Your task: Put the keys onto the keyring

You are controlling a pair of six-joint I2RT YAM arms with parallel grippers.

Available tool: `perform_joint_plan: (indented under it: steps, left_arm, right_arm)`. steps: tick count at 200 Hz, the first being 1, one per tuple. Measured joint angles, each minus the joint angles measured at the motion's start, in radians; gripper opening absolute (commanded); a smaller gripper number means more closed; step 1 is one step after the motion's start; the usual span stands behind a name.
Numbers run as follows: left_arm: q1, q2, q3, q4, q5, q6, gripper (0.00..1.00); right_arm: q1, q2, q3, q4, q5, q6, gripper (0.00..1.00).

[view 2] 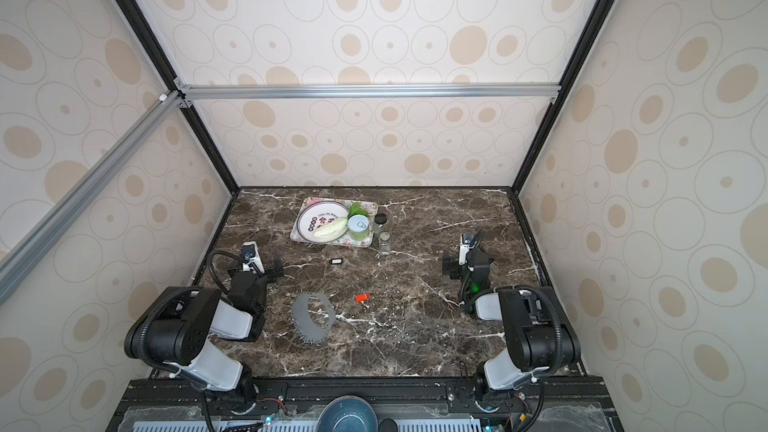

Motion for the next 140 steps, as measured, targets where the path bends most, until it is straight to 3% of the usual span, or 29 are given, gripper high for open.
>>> perform_joint_plan:
  steps: [140]
  left_arm:
    - [0.0,0.0,0.0,0.0,0.0,0.0,1.0]
  right_arm:
    - [-0.003,0.0,0.002,-0.011,-0.006,0.0,1.0]
